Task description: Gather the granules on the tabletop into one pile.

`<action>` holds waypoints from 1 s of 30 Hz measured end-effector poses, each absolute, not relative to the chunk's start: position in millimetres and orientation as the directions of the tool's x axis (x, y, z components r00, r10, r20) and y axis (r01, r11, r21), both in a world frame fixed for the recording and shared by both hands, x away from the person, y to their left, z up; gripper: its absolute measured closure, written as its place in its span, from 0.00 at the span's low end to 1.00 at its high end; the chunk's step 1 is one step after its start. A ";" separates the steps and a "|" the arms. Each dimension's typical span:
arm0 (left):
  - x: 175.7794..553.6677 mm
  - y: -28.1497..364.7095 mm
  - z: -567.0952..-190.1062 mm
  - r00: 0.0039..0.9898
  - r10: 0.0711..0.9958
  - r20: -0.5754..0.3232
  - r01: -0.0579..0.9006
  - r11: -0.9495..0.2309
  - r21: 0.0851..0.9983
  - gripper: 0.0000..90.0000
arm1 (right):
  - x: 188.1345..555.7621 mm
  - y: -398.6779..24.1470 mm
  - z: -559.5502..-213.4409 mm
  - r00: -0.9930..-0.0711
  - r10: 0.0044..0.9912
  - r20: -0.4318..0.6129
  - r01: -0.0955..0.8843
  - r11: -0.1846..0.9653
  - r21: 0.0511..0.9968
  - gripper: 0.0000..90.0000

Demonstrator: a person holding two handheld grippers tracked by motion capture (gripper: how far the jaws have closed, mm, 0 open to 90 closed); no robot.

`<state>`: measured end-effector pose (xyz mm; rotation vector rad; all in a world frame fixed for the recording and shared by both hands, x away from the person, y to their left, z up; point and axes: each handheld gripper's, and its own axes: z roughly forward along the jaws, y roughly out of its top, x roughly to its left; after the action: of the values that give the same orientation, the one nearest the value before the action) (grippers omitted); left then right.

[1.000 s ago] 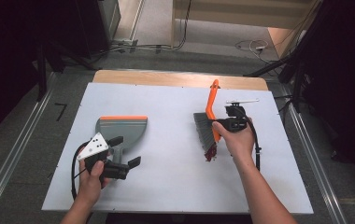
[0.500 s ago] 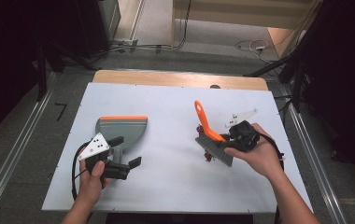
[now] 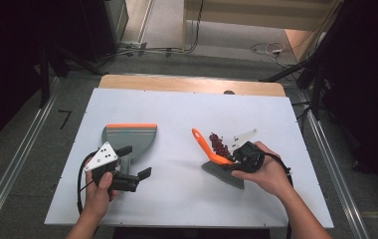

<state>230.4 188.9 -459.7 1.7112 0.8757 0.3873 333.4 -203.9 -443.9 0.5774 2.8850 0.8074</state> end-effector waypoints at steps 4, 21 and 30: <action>230.5 189.2 -460.3 0.671 0.719 -0.177 0.358 -0.105 0.928 0.00 | 343.7 -204.5 -444.9 -0.933 0.359 -0.008 0.302 0.798 0.521 0.75; 230.4 188.6 -460.3 0.671 0.720 -0.178 0.358 -0.105 0.928 0.00 | 381.6 -202.1 -445.7 -0.942 0.327 -0.073 0.238 0.804 0.545 0.75; 230.7 189.2 -460.4 0.670 0.721 -0.177 0.359 -0.106 0.927 0.00 | 393.7 -199.3 -445.3 -0.940 0.335 -0.068 0.247 0.803 0.543 0.75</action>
<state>230.7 189.2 -460.4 1.7137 0.8789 0.3840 393.7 -199.3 -445.3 0.4594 2.8287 0.8188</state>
